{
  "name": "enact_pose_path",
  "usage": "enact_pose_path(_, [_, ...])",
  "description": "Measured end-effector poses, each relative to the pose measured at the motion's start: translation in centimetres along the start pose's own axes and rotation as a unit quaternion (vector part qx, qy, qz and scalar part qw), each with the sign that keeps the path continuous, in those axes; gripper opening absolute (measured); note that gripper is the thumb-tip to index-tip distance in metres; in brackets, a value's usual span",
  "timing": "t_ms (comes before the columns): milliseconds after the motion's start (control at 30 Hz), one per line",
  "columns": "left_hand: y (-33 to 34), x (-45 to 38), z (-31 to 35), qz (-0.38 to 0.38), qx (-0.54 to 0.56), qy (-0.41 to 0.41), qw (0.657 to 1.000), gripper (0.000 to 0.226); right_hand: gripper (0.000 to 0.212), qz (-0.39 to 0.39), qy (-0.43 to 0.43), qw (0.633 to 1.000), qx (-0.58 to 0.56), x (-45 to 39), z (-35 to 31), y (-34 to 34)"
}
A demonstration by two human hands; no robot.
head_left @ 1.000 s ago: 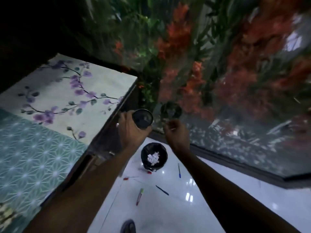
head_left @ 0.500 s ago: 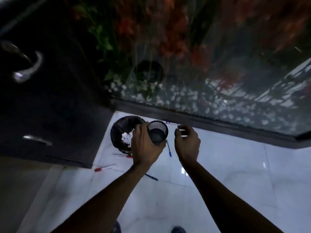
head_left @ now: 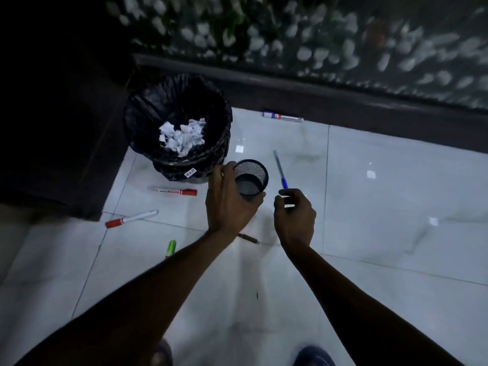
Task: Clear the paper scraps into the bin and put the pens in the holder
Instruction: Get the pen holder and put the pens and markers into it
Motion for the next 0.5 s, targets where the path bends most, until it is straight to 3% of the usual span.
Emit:
enact_pose_path(233, [4.1, -4.3, -1.9, -0.022, 0.020, 0.117, 0.993, 0.079, 0.016, 0.015, -0.045, 0.998, 0.035, -8.2, 1.2, 5.0])
enact_pose_path(367, [5.0, -6.9, -2.2, -0.032, 0.000, 0.110, 0.993, 0.082, 0.024, 0.018, -0.045, 0.997, 0.067, -11.6, 0.4, 6.5])
enact_pose_path(500, [6.0, -7.6, -3.2, -0.097, -0.071, 0.108, 0.987, 0.087, 0.039, -0.028, -0.042, 0.981, 0.185, -12.3, 1.7, 7.7])
Point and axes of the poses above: each hand's wrist, its own x-axis away from the middle knuckle, its own y-axis out of the palm, z = x × y, the point moved 1 cm from there along -x, towards the middle knuckle, and after that the axes turned 3 degrees about -y, right-handed, at the moved point
